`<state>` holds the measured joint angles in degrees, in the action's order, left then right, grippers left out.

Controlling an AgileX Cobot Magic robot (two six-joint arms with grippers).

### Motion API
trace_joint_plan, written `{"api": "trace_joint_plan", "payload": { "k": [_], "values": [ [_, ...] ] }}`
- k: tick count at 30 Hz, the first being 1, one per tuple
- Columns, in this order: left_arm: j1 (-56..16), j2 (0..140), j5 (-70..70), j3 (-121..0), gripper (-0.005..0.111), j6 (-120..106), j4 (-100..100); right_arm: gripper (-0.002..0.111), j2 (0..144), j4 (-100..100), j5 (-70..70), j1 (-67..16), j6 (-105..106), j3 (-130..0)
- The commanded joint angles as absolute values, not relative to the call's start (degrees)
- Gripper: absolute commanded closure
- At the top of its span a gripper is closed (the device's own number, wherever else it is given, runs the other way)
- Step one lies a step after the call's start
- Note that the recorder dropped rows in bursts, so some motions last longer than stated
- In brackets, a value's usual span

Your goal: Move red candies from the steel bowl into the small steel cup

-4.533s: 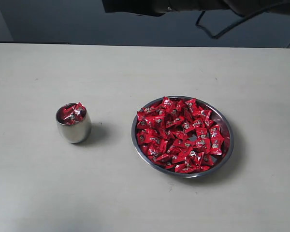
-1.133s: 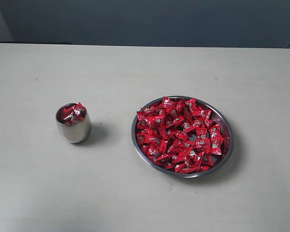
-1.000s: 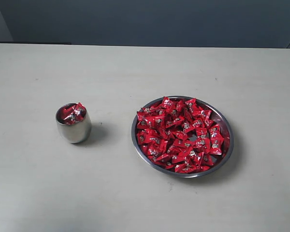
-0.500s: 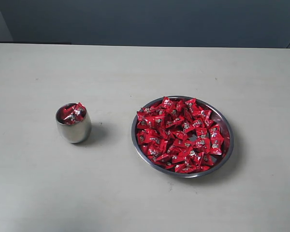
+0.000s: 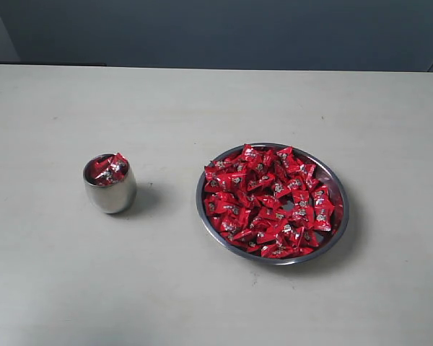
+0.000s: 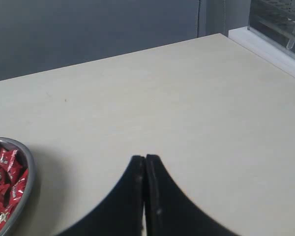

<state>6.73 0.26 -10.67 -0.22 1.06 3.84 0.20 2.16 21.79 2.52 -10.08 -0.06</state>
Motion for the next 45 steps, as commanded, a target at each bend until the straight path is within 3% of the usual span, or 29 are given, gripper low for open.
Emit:
{"api": "trace_joint_plan", "payload": {
  "k": [1,45],
  "values": [
    [6.8,0.0,-10.3,0.0,0.106,1.1,3.9,0.109,0.0,2.2,21.9,2.6,-9.6,0.0],
    [6.8,0.0,-10.4,0.0,0.106,1.1,3.9,0.109,0.0,0.9,21.9,2.6,-9.6,0.0]
  ]
}}
